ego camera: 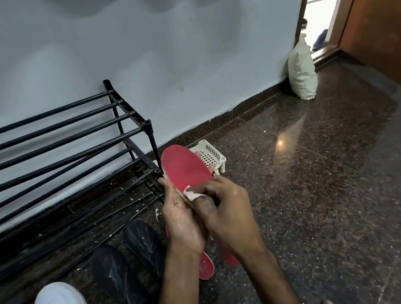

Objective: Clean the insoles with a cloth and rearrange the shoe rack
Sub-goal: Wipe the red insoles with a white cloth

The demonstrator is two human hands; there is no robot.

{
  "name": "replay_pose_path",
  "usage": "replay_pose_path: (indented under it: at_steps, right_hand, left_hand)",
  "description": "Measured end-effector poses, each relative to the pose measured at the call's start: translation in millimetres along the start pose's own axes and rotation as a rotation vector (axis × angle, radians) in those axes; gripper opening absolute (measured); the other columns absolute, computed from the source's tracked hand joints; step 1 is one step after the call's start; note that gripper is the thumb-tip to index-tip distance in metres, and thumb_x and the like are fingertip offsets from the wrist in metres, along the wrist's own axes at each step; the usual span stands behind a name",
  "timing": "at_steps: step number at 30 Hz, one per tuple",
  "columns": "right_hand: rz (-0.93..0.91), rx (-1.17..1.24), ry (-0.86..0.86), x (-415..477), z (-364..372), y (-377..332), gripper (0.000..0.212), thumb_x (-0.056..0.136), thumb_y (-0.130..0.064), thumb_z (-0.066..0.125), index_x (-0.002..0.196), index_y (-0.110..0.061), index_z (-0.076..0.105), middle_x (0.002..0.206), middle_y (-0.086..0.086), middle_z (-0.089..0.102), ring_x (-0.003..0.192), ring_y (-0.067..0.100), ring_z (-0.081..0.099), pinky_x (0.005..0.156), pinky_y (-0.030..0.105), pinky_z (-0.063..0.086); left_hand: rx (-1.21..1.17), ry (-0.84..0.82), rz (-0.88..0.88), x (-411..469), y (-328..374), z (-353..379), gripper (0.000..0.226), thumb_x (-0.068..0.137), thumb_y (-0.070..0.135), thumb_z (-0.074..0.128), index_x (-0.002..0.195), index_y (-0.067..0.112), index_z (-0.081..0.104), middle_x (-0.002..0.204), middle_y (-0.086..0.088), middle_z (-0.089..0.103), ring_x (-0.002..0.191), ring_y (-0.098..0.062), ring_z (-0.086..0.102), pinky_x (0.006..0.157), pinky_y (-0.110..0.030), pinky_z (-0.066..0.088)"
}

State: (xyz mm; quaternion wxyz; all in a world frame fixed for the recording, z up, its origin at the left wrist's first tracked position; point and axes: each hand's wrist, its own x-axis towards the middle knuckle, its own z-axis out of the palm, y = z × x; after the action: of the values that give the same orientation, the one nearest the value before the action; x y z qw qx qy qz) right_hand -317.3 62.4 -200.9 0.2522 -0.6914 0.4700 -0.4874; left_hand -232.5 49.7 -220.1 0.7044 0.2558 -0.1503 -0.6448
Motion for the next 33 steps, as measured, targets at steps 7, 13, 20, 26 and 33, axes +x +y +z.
replay_pose_path:
  at_steps: [7, 13, 20, 26, 33]
  right_hand:
    - [0.131, 0.118, -0.193, 1.5, -18.2, 13.7, 0.015, 0.086, -0.007, 0.069, 0.095, -0.014, 0.078, 0.093, -0.007, 0.071, 0.084, 0.0, 0.065, 0.075, 0.011, 0.047]
    - [0.081, 0.154, 0.083, 13.8, -29.2, 9.7, 0.016, 0.087, -0.012, 0.071, 0.1, -0.019, 0.077, 0.099, -0.009, 0.07, 0.092, 0.0, 0.065, 0.081, 0.011, 0.049]
    - [0.068, 0.122, -0.509, 4.6, -45.9, 16.3, 0.012, 0.084, -0.015, 0.073, 0.091, -0.023, 0.08, 0.093, -0.007, 0.069, 0.088, 0.007, 0.066, 0.082, 0.022, 0.052]
    - [0.401, 0.349, 0.08, 8.7, -58.5, 30.1, 0.016, 0.091, -0.01, 0.062, 0.099, -0.019, 0.074, 0.093, -0.009, 0.074, 0.083, 0.002, 0.068, 0.069, 0.021, 0.057]
    - [0.659, 0.773, -0.003, -11.6, -19.7, 36.2, 0.022, 0.088, -0.004, 0.067, 0.109, -0.01, 0.067, 0.097, 0.011, 0.074, 0.075, 0.013, 0.067, 0.059, 0.027, 0.055]
  left_hand:
    - [-0.048, -0.044, -0.017, 0.7, -1.1, -2.9, 0.069, 0.099, 0.058, 0.028, 0.109, 0.008, 0.075, 0.11, -0.017, 0.072, 0.102, -0.03, 0.069, 0.092, -0.041, 0.055]
    - [-0.046, -0.088, -0.063, -2.7, -3.8, 1.3, 0.063, 0.095, 0.053, 0.035, 0.101, 0.005, 0.077, 0.106, -0.017, 0.073, 0.097, -0.028, 0.071, 0.08, -0.04, 0.06]
    - [-0.095, -0.041, -0.123, 2.5, -7.1, -14.3, 0.068, 0.095, 0.059, 0.042, 0.129, 0.004, 0.062, 0.139, -0.028, 0.051, 0.136, -0.039, 0.043, 0.115, -0.051, 0.03]
    - [-0.157, -0.078, -0.13, 3.3, -8.0, -15.3, 0.065, 0.093, 0.058, 0.044, 0.137, 0.012, 0.057, 0.143, -0.021, 0.051, 0.139, -0.039, 0.039, 0.117, -0.061, 0.019]
    - [-0.181, 0.064, -0.073, 17.9, -6.4, -22.4, 0.066, 0.098, 0.059, 0.035, 0.128, 0.006, 0.06, 0.129, -0.017, 0.063, 0.116, -0.031, 0.061, 0.109, -0.048, 0.039]
